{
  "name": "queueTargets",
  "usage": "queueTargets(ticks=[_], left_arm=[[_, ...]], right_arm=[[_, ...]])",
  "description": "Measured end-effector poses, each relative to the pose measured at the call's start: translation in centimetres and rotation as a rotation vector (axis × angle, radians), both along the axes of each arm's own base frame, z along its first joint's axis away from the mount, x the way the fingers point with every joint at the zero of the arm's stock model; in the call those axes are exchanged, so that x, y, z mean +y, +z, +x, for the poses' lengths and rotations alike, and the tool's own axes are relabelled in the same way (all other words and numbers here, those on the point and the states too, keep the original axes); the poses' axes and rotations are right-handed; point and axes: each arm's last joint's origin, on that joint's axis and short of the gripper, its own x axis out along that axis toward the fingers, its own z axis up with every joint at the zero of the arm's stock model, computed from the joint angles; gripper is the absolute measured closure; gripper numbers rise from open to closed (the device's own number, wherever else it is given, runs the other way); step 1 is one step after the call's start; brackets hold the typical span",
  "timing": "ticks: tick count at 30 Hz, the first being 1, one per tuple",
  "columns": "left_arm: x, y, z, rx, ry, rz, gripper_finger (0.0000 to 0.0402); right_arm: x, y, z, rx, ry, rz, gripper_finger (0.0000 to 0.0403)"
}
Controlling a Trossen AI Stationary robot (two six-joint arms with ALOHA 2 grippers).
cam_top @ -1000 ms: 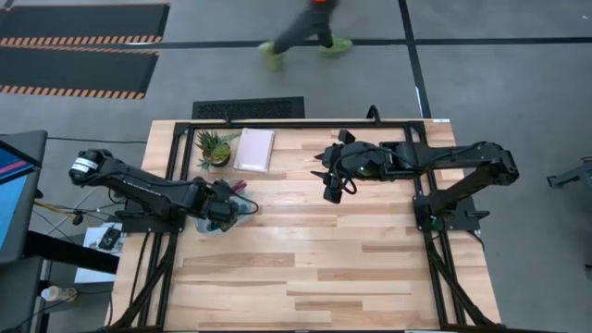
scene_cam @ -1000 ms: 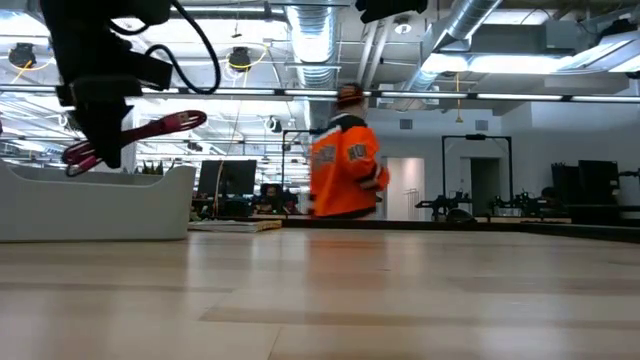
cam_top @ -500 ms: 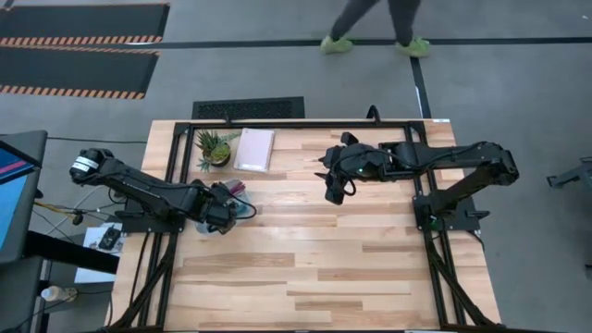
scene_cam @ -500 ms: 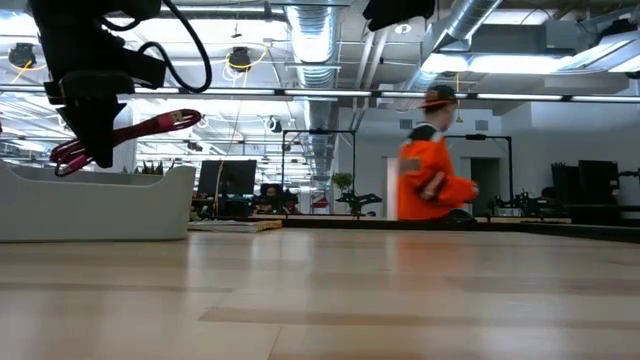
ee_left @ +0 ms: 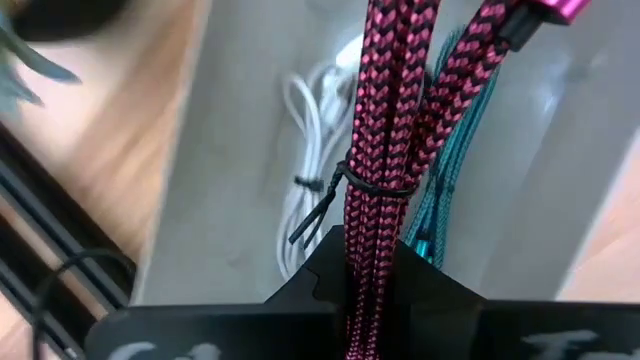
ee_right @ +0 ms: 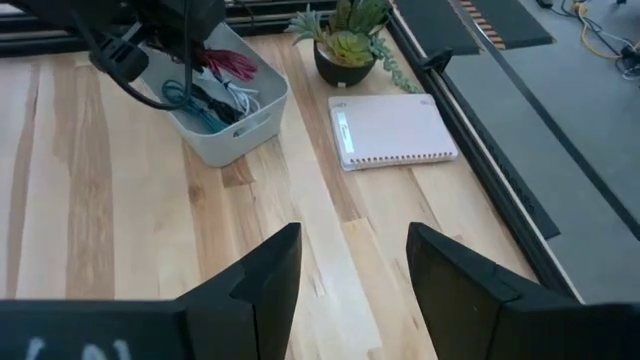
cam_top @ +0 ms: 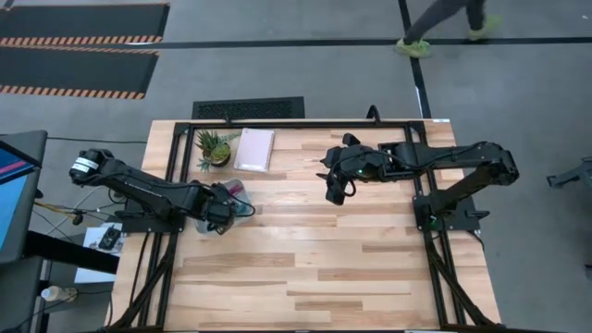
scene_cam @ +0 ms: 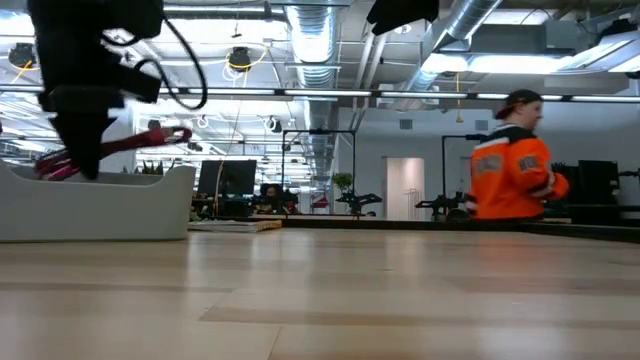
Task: Pick and place USB-C Cables
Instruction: Put the pink USB cable into the gray bin
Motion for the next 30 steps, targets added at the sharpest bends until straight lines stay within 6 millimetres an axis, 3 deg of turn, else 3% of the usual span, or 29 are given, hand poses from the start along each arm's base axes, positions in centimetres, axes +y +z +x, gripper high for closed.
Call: queueTargets(ticks=[8,22,30], left_arm=[[0.2,-3.0,-0.8,-0.006,-0.010,-0.017,0.0401],[-0.1,-3.6,-0.3,-0.037,-0.139,-0.064,0.0401],[-0.2,-4.9,0.1,0.054,-0.168,-0.074,0.0401]], right_arm=[[0.5,-0.1,-0.1,0.005,0.013,0.005,0.0200],[0.6,-0.1,-0.1,0.004,0.015,0.007,0.0200],[0.6,-0.1,-0.1,0.004,0.015,0.006,0.0204]])
